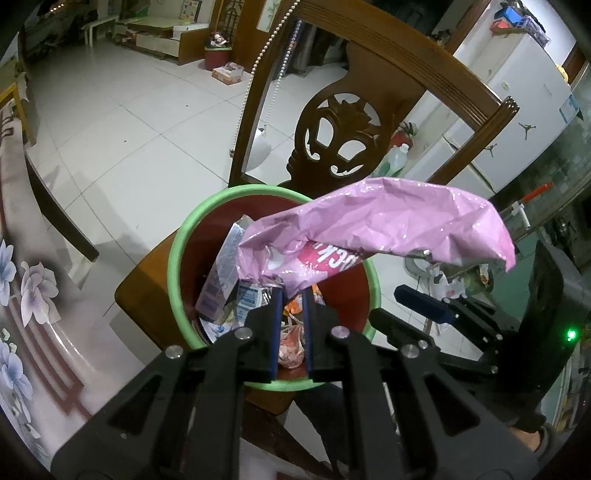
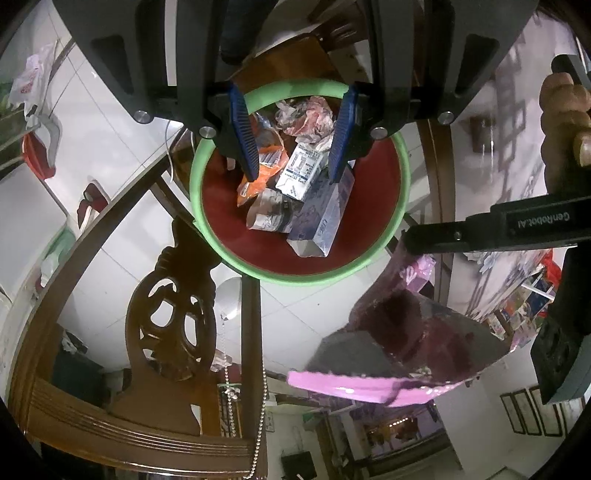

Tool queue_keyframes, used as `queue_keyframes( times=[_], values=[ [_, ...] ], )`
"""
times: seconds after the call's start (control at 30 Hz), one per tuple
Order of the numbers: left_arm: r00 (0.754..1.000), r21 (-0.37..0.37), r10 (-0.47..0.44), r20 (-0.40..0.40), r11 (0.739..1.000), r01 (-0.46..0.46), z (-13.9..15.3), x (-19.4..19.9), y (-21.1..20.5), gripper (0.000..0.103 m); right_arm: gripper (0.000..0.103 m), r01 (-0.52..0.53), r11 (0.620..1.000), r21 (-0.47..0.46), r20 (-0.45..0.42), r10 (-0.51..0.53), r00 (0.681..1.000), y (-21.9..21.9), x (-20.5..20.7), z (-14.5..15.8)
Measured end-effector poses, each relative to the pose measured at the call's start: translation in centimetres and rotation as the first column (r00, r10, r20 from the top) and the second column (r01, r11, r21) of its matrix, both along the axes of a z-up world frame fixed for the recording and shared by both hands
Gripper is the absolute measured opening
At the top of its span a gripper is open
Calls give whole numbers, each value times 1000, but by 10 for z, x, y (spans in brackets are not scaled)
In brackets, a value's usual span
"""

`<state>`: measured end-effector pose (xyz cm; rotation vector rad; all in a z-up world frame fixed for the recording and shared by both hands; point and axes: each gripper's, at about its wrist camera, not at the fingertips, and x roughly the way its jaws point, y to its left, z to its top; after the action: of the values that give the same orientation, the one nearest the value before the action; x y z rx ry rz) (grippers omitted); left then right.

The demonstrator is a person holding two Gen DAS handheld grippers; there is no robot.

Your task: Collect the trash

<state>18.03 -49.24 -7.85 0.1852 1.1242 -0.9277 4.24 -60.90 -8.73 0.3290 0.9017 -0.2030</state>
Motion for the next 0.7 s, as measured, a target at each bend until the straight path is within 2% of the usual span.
queue_keyframes(
  times=[0.17, 0.2, 0.23, 0.37, 0.43, 0.5, 0.6, 0.7],
  values=[
    [1000, 7, 4, 1, 1000, -4, 0, -1, 0, 11, 39, -1, 1000, -1, 3, 1, 1000, 0, 1, 1],
    [1000, 8, 6, 2, 1000, -6, 0, -1, 0, 16, 39, -2, 1000, -3, 3, 2, 1000, 1, 1, 1],
    [1000, 9, 12, 4, 1000, -12, 0, -1, 1, 25, 39, -3, 1000, -4, 4, 3, 1000, 1, 1, 1],
    [1000, 4, 6, 1, 1000, -6, 3, -3, 5, 33, 39, -4, 1000, -5, 4, 4, 1000, 3, 2, 3],
    [1000, -3, 15, 2, 1000, -15, 4, -3, 9, 48, 38, -3, 1000, -6, 6, 4, 1000, 4, 2, 4],
    [1000, -9, 29, -3, 1000, -29, 5, -2, 15, 55, 40, -3, 1000, -7, 7, 4, 1000, 5, 2, 5],
    [997, -25, 71, 5, 997, -71, 12, 1, 28, 78, 46, -5, 1000, -8, 10, 5, 1000, 9, 1, 7],
    [994, -40, 112, 12, 993, -111, 18, 0, 47, 89, 57, -12, 1000, -11, 24, 12, 1000, 16, 0, 11]
  ],
)
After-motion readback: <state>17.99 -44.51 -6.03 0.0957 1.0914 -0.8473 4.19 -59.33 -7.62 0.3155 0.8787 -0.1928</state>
